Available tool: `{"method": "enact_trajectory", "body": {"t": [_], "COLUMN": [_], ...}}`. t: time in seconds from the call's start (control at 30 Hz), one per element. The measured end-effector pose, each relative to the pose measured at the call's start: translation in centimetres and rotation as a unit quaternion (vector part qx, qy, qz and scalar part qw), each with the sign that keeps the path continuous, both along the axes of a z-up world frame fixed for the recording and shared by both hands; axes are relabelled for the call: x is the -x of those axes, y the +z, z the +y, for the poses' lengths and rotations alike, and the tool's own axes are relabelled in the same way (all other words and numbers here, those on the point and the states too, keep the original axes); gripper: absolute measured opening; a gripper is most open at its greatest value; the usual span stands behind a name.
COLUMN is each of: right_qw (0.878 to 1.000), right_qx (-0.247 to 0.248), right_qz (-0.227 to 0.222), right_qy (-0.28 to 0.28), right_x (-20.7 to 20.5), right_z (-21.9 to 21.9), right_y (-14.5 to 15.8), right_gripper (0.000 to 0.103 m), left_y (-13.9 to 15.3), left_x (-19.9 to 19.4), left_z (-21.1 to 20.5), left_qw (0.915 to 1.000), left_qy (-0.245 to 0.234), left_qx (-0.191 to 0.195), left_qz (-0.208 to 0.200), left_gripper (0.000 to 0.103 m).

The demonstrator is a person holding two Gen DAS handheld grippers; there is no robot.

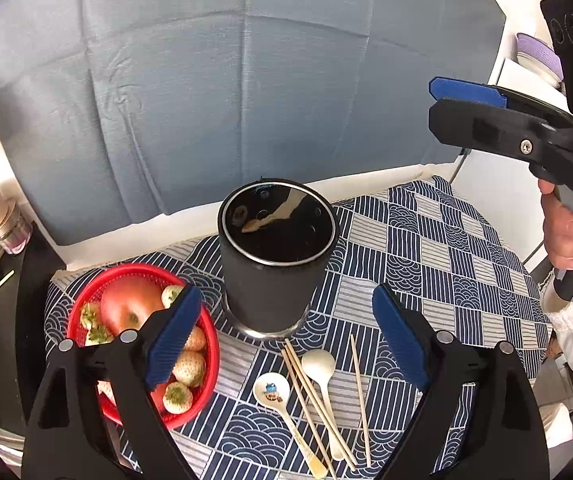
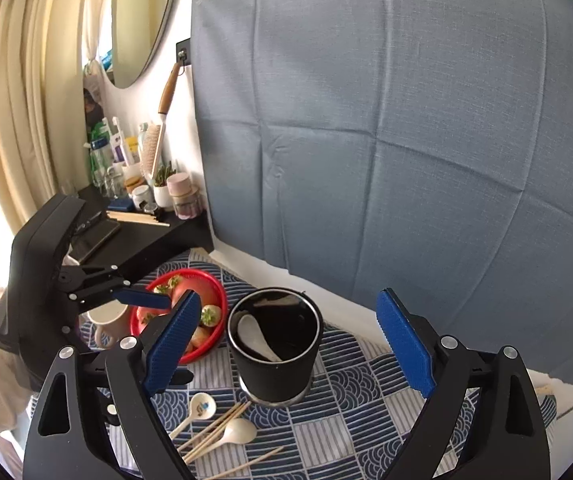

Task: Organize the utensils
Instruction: 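Open the right tool to release the spoon and withdraw, then move the right tool to the cartoon-print spoon and close on its handle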

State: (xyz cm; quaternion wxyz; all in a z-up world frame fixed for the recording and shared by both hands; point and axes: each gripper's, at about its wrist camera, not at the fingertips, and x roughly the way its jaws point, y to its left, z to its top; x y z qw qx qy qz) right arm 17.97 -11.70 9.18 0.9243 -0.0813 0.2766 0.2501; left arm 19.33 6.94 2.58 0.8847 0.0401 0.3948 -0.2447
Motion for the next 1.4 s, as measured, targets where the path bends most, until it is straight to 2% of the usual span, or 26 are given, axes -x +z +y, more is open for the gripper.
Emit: {"method": "enact_trajectory", "body": {"t": [0.3,0.47,0.63,0.7,0.83,1.13,1.4], "right_qw": [0.999,0.997,0.992,0.99,0.984,0.969,0.951], "right_qx": [-0.01,-0.014,-0.014,-0.013,-0.004,0.021,0.042], "right_qz": [0.022,0.037,0.06,0.071,0.092,0.135,0.17], "right_qy": [0.029,0.066,0.107,0.124,0.151,0.206,0.256], "right_x": [2.0,2.5,2.7,2.6,2.3,0.5,-1.0], "right_z": [1.8,2.8,3.6,3.9,4.5,6.2,8.0], "right_y": [-1.8,-3.9,-6.7,-7.8,-10.1,-16.0,-20.3], "right_gripper": [0.086,0.086,0.086,0.086,0.086,0.086,0.08], "left_y": [-1.7,-3.2,-4.9,-5.7,-7.2,-11.4,-13.8], "left_x": [4.3,6.2,7.3,7.7,8.5,9.7,10.3], "left_z": [2.6,4.0,5.3,5.7,5.8,5.5,4.4], "left_qw": [0.9989,0.9967,0.9934,0.9921,0.9887,0.9791,0.9715], "left_qy": [0.038,0.066,0.096,0.104,0.128,0.165,0.186], "left_qx": [-0.013,-0.034,-0.031,-0.021,-0.028,-0.027,-0.039], "left_qz": [0.025,0.033,0.055,0.067,0.073,0.116,0.142], "left_gripper": [0.09,0.09,0.09,0.09,0.09,0.09,0.09]}}
